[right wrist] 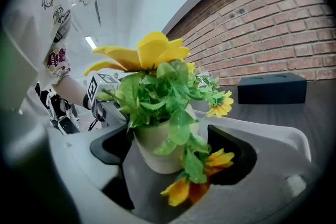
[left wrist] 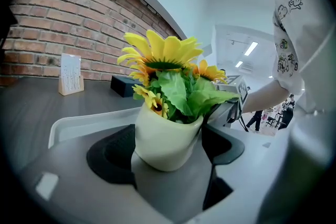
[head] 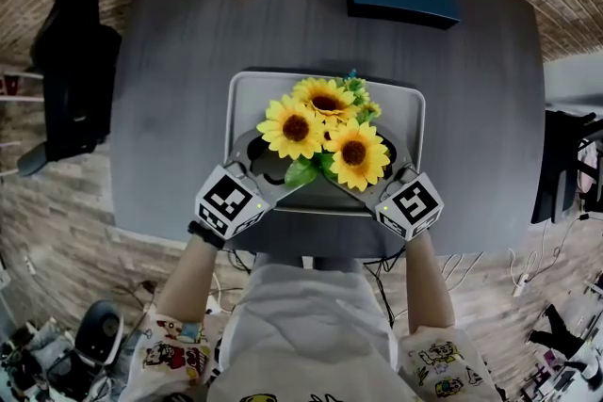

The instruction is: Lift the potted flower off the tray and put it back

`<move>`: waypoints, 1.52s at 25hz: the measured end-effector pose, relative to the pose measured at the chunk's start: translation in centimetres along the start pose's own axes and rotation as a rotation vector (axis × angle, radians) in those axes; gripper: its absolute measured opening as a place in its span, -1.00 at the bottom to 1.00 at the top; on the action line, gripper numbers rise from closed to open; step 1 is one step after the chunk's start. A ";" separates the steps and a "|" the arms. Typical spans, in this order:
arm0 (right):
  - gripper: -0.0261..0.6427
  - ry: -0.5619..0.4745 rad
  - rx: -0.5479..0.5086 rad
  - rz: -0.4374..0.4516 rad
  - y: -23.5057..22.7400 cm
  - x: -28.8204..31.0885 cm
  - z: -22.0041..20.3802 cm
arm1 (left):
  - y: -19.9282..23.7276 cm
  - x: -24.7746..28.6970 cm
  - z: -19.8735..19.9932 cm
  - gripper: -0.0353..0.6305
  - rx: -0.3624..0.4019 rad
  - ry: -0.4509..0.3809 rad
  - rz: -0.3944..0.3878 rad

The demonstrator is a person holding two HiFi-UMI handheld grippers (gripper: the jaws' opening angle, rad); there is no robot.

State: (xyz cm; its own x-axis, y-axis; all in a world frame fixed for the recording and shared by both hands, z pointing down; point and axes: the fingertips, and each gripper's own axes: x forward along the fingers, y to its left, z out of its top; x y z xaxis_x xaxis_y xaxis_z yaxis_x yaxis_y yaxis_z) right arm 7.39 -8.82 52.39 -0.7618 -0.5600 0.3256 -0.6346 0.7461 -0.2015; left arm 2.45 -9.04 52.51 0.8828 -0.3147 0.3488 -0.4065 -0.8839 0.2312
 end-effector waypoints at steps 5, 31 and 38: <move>0.27 -0.003 -0.018 0.034 0.6 0.1 0.1 | 0.2 -0.1 -0.2 0.31 0.012 0.006 0.009; 0.25 -0.050 -0.070 0.037 1.3 -1.2 4.2 | -0.6 -1.6 3.7 0.30 -0.006 -0.047 0.039; 0.25 -0.098 -0.101 0.057 4.3 -3.6 9.0 | -3.5 -5.0 8.3 0.30 0.025 -0.058 0.076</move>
State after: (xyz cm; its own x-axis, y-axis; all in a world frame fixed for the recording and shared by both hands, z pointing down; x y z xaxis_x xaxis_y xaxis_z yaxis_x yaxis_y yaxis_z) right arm 6.23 -6.80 42.03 -0.8084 -0.5444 0.2237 -0.5774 0.8074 -0.1216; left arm 1.38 -7.27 42.43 0.8623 -0.3998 0.3107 -0.4670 -0.8652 0.1828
